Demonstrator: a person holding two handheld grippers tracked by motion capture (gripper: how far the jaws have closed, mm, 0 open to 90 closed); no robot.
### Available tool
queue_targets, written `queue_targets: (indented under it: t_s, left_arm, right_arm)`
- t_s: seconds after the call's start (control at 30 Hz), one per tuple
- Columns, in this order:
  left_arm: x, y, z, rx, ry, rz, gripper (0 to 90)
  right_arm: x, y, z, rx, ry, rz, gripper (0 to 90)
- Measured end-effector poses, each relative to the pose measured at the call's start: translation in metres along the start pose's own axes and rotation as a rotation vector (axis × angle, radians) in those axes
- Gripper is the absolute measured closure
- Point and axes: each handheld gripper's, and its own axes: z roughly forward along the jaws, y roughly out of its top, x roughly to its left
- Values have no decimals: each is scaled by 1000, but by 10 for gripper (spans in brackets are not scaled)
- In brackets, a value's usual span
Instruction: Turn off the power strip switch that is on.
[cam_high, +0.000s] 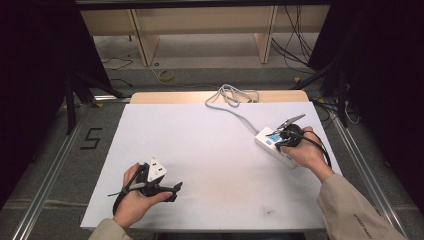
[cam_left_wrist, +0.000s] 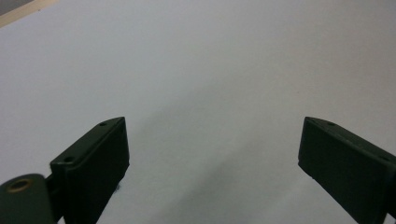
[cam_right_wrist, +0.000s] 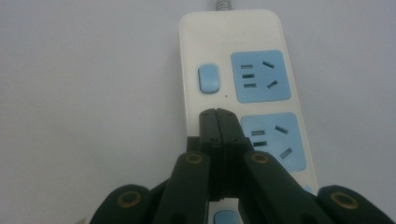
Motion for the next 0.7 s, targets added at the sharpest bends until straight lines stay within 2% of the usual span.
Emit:
queue_targets:
  t_s: [0.7]
  left_arm:
    - [0,0,0,0,1,2,83]
  right_arm:
    - [-3,-1,-5,-40,3,22,900]
